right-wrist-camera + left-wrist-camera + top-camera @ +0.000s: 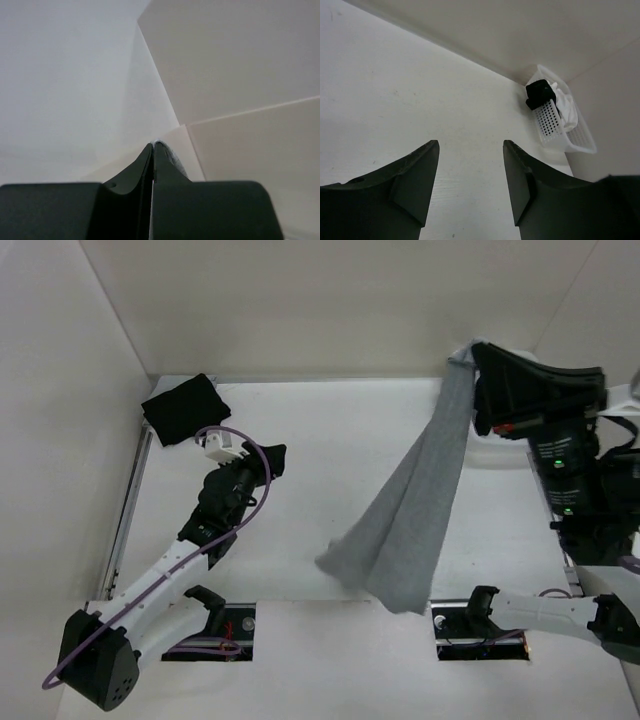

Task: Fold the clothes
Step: Move the tank top to the center of the board

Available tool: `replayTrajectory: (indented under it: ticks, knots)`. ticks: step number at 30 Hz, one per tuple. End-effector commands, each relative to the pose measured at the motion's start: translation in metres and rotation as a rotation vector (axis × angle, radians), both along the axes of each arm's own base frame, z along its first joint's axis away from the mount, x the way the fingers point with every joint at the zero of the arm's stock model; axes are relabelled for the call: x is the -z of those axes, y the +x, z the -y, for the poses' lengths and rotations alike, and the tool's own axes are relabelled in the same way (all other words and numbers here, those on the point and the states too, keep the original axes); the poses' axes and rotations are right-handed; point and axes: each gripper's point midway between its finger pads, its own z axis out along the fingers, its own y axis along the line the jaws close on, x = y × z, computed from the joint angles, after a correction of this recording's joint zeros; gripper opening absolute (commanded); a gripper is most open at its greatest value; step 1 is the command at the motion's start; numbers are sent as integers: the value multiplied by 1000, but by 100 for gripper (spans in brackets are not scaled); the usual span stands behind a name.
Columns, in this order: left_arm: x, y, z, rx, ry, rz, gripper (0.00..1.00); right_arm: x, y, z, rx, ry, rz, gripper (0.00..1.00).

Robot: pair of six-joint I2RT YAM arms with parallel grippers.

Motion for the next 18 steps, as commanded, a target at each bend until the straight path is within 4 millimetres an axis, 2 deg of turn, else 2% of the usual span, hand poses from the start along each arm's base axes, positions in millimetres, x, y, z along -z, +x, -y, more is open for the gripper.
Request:
replayTrajectory:
  ticks: [1, 2, 4, 5, 7, 10, 12, 14, 15, 16, 18]
  knots:
    - [24, -3, -9, -27, 5, -69, 52, 61, 54, -59, 34, -116, -113, 2]
    - [30, -4, -9, -26, 8, -83, 52, 77, 67, -68, 29, -129, -141, 2]
    - [43, -8, -4, -3, 15, -117, 52, 126, 109, -92, 9, -155, -239, 2]
    - [48, -10, -2, 9, 21, -127, 52, 139, 122, -97, 6, -157, -269, 1]
    - [67, -14, 5, 47, 44, -170, 51, 178, 163, -109, 8, -164, -363, 1]
    - [101, -20, 10, 72, 76, -253, 51, 200, 189, -120, 0, -163, -424, 0]
    - [116, -20, 6, 57, 72, -295, 50, 197, 196, -127, -12, -148, -433, 0]
    - [117, -18, 3, 46, 53, -303, 50, 178, 196, -126, -8, -134, -404, 0]
    - [111, -17, 1, 44, 43, -289, 49, 158, 190, -127, -9, -129, -366, 0]
    - [106, -15, 1, 43, 36, -277, 49, 150, 187, -127, -5, -127, -350, 0]
    - [81, -10, -7, 18, 13, -222, 49, 105, 168, -116, 20, -117, -279, 0]
